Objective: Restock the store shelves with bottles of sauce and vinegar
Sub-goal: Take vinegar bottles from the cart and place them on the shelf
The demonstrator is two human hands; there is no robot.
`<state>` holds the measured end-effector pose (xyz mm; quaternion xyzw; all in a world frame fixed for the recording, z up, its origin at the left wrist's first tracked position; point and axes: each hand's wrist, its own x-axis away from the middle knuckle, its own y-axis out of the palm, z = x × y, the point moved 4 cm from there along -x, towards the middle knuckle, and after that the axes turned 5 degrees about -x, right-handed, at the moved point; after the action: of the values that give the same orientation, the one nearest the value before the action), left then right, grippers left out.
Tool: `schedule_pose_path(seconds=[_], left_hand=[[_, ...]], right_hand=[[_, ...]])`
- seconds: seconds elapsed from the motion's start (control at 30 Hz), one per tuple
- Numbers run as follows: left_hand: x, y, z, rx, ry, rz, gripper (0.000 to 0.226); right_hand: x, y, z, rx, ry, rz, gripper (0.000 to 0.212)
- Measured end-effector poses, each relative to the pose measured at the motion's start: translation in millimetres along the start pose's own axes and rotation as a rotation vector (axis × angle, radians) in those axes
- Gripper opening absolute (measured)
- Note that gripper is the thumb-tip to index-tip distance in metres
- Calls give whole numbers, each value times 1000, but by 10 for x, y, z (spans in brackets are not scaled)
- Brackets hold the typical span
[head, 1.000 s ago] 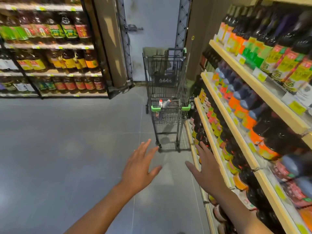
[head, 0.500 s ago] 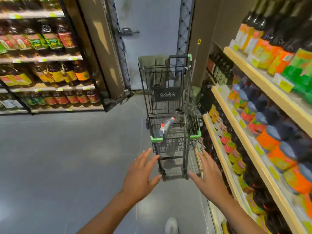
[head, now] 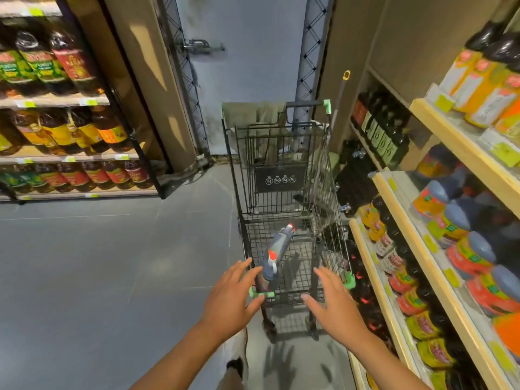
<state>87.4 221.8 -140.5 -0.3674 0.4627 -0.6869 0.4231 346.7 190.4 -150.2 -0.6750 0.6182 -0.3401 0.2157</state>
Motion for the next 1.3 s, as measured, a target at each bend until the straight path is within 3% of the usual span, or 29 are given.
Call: schedule_pose_path(seconds=[0.23, 0.37, 0.57, 0.67, 0.83, 0.93, 1.3], left_hand=[[-1391, 43, -628, 2, 184, -118, 46], [-2178, 190, -914, -133, 307, -193, 29], [-3026, 665, -1111, -437, 374, -362, 37], [-3276, 862, -1134, -454, 414, -358, 37], [-3401, 1062, -1147, -436, 343, -239, 17], [-3413, 1147, -1181, -447, 349, -159, 2], [-3430, 1220, -1209, -466, 387, -110, 11]], right_hand=[[-900, 353, 27, -17, 138, -11, 61], [-1267, 623, 153, -81, 272, 21, 50], [-1857, 1169, 450, -175, 412, -45, 60], [-2102, 1533, 692, -152, 400, -132, 72], [-2394, 2057, 1121, -165, 327, -245, 97], [-2516, 2226, 1285, -184, 306, -186, 94], [-2571, 2376, 1434, -269, 330, -62, 89]])
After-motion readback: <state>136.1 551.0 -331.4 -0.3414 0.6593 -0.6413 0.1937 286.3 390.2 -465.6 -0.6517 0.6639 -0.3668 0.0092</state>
